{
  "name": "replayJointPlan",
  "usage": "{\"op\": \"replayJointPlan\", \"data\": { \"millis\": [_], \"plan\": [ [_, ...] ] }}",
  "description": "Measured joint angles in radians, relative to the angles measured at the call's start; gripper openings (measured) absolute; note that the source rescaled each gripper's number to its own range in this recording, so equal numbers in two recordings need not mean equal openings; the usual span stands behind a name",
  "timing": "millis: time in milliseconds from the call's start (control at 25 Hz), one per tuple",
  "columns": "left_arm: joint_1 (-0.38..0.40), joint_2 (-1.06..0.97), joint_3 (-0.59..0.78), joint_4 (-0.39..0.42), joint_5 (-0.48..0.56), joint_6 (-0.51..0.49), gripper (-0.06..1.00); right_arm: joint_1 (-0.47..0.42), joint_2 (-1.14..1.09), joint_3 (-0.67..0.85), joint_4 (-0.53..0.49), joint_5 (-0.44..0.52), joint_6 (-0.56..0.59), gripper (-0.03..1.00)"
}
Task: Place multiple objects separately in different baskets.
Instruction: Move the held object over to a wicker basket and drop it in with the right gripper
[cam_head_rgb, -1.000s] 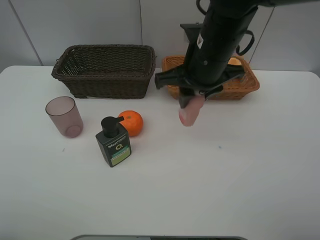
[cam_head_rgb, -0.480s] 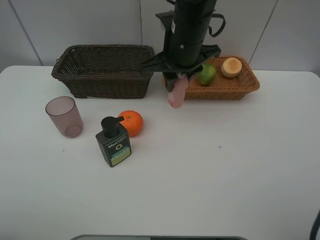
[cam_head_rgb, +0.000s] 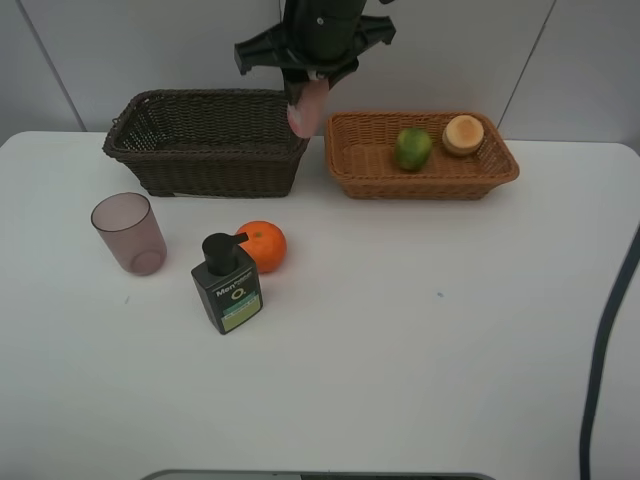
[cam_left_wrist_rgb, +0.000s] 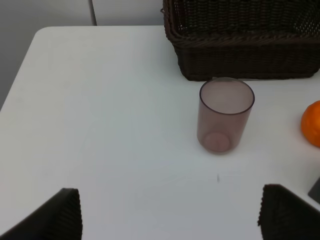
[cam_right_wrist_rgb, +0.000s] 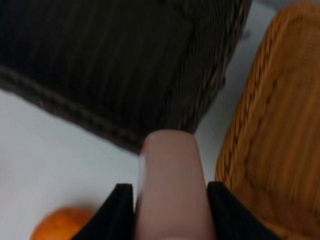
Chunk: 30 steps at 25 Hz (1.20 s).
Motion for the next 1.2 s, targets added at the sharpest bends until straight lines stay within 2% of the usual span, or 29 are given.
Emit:
{"op": "replayJointPlan", "data": {
  "millis": [160, 320, 480, 720, 1040, 1080, 1120, 1200],
  "plan": [
    [0.0, 0.0, 0.0, 0.0, 0.0, 0.0, 0.91, -0.001, 0.064, -0.072, -0.025, -0.151, 0.0, 0.01],
    [0.0, 0.0, 0.0, 0.0, 0.0, 0.0, 0.91, -0.001, 0.13, -0.073, -0.027, -0.323, 0.0, 0.01],
    [0.0, 0.0, 0.0, 0.0, 0.0, 0.0, 0.91, -0.014, 0.205, -0.073, -0.027, -0.443, 0.0, 0.01],
    [0.0, 0.0, 0.0, 0.0, 0.0, 0.0, 0.91, -0.037, 0.29, -0.073, -0.027, -0.538, 0.0, 0.01],
    [0.0, 0.0, 0.0, 0.0, 0.0, 0.0, 0.91, -0.058, 0.324, -0.073, -0.031, -0.583, 0.0, 0.01],
    [0.0, 0.0, 0.0, 0.0, 0.0, 0.0, 0.91, -0.058, 0.324, -0.073, -0.031, -0.583, 0.0, 0.06],
    [0.0, 0.0, 0.0, 0.0, 0.0, 0.0, 0.91, -0.058, 0.324, -0.073, -0.031, -0.583, 0.0, 0.17],
    [0.0, 0.0, 0.0, 0.0, 0.0, 0.0, 0.91, -0.058, 0.324, -0.075, -0.031, -0.583, 0.0, 0.46]
  ]
}}
